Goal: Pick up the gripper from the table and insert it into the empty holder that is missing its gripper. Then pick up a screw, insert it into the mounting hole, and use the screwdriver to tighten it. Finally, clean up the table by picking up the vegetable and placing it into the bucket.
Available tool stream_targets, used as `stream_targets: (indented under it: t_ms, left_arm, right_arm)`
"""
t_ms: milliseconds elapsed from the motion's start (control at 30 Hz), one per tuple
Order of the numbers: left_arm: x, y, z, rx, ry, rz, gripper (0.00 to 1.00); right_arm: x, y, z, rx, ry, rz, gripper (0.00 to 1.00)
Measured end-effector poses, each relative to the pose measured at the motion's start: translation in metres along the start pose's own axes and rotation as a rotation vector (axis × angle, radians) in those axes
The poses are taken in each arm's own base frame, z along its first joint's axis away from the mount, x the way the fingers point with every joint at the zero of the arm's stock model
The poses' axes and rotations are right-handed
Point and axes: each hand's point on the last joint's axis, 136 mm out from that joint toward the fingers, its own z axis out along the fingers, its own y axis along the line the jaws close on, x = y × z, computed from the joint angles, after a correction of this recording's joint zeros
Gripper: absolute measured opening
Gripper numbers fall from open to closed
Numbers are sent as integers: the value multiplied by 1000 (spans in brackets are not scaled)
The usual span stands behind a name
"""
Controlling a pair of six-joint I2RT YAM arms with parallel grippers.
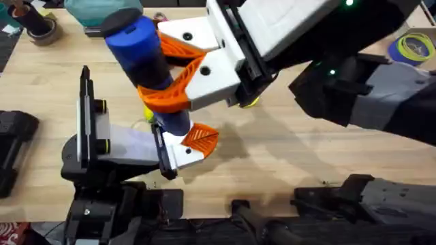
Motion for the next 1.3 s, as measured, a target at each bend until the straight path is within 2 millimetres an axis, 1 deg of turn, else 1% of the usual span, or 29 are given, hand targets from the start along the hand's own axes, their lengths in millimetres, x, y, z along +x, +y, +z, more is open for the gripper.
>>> stream_targets:
  t_ms: [633,1133,1300]
  left_arm:
    - [0,0,0,0,0,0,8]
    - [0,0,0,0,0,0,8]
    - [0,0,0,0,0,0,8]
  right_arm:
    - [8,-1,0,5,9,-5,23]
    - [9,-3,-1,19,7,-7,23]
    - [12,-5,0,20,11,0,23]
